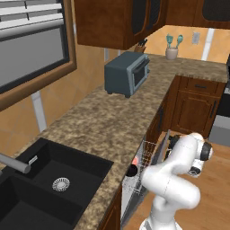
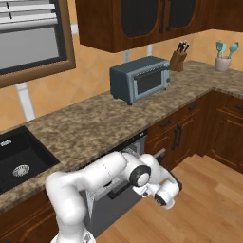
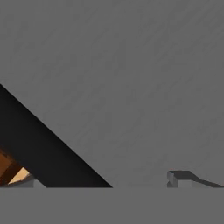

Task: Pick up the cup and bowl from the counter, place them in the dishwasher, and close the dishwasher door.

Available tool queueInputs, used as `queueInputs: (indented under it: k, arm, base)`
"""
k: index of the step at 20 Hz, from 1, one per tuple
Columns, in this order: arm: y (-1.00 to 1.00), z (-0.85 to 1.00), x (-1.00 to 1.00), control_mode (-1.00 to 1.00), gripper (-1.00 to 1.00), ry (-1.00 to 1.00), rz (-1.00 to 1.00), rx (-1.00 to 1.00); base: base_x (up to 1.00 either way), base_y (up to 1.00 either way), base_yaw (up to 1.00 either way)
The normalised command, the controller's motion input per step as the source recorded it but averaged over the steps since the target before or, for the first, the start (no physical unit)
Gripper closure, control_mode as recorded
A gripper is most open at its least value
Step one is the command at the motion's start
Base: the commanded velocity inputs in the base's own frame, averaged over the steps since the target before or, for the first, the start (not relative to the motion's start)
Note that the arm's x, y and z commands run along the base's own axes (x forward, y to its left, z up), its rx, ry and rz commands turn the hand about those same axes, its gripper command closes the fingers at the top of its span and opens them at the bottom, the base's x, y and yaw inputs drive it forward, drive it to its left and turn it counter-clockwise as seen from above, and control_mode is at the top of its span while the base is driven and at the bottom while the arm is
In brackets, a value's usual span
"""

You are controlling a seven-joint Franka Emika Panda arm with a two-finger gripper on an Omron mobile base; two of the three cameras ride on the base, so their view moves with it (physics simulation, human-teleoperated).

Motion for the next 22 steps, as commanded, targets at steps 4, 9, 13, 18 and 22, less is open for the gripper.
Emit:
queueInputs:
  k: [4,9,13,18,22]
  arm:
    - [1.00,0.21,0.52,-1.00,-1.00,-0.01,0.00,0.00]
    - [1.00,0.02,0.47,-1.00,-1.00,0.00,0.00,-0.02]
    - [1.00,0.00,0.39,-1.00,-1.00,0.00,0.00,-0.04]
    - [1.00,0.00,0.37,-1.00,-1.00,0.00,0.00,-0.05]
    - [1.00,0.00,0.35,-1.00,-1.00,0.00,0.00,-0.05]
  base:
    - [0.00,0.00,0.00]
    - [0.00,0.00,0.00]
    - [0.00,0.00,0.00]
    - [0.00,0.00,0.00]
    - [0.00,0.00,0.00]
